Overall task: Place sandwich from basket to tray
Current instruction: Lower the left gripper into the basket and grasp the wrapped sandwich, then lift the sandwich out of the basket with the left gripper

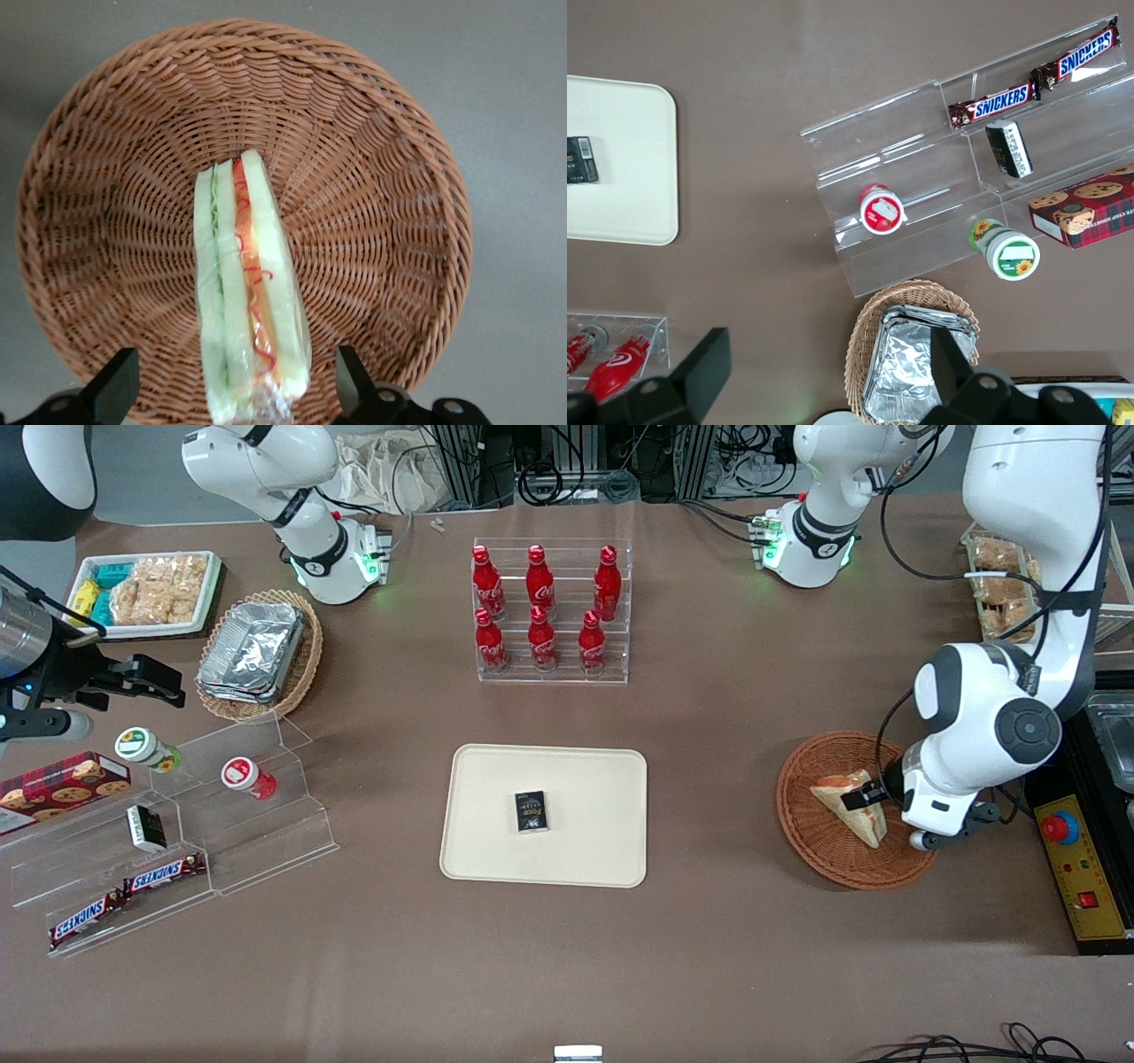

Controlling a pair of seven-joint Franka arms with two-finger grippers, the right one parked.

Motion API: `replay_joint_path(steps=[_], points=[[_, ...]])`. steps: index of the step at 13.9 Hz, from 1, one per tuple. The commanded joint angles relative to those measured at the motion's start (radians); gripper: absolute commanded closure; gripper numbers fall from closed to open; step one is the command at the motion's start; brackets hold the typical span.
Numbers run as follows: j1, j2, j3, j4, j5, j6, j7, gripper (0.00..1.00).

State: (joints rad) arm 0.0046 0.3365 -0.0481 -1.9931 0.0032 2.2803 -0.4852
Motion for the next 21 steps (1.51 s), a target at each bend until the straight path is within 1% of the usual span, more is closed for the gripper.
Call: replay_joint_path(steps=[1, 3, 6, 7, 8, 9, 12, 14, 16, 18, 21], points=[[-0.005, 0.008, 0.004, -0.056, -0.011, 0.103, -0.061, 0.01], [-0.005, 0.021, 0.004, -0.079, -0.009, 0.146, -0.073, 0.01], [-0.005, 0.018, 0.004, -0.099, 0.001, 0.15, -0.073, 0.02], [-0.006, 0.015, 0.004, -0.099, 0.004, 0.148, -0.075, 0.12], [-0.006, 0.012, 0.004, -0.099, 0.007, 0.139, -0.075, 0.3], [-0.006, 0.006, 0.004, -0.098, 0.008, 0.133, -0.073, 0.51], [-0.006, -0.031, 0.004, -0.076, 0.008, 0.049, -0.073, 1.0], [-0.006, -0.076, 0.002, -0.05, 0.006, -0.031, -0.073, 1.0], [-0.008, -0.108, -0.002, 0.009, 0.004, -0.158, -0.061, 1.0], [-0.008, -0.119, -0.024, 0.124, 0.003, -0.31, -0.056, 1.0], [-0.008, -0.114, -0.027, 0.308, -0.008, -0.507, -0.027, 1.0]])
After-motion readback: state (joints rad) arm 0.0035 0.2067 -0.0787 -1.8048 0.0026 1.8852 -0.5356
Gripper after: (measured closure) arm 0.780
